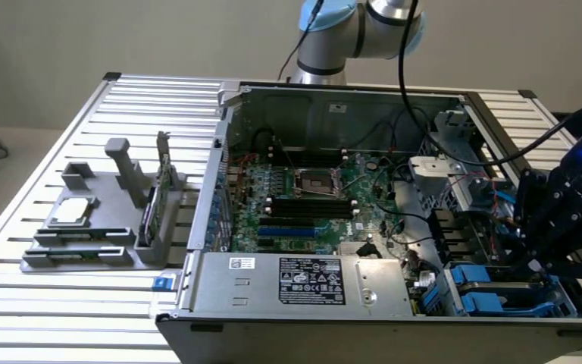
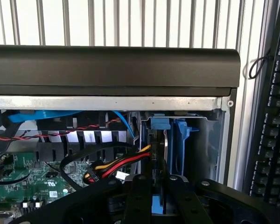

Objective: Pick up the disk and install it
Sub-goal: 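Insert the first disk wire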

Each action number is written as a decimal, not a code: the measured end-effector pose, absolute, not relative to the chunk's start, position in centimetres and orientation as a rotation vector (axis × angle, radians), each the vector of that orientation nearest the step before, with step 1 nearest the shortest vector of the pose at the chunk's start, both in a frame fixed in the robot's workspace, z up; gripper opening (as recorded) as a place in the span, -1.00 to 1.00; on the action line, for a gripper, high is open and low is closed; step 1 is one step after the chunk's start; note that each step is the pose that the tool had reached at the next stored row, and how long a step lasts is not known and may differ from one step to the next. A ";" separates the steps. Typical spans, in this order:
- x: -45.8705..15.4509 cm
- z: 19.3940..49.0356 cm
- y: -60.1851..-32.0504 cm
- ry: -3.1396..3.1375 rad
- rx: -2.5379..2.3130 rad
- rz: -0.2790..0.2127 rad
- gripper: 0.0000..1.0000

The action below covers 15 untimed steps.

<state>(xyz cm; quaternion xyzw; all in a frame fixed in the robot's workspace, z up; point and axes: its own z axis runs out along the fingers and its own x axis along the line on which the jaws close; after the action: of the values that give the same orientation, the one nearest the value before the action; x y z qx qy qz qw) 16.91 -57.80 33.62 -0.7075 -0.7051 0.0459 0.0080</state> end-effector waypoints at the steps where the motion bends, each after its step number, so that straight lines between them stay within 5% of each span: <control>1: 16.9 33.6 -57.8 -2.206 -2.210 0.144 -0.67; 15: 16.9 33.7 -57.8 -2.208 -2.203 0.149 -0.67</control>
<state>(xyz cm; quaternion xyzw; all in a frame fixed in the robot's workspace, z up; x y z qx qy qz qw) 16.91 -57.82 33.73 -0.7055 -0.7071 0.0478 0.0095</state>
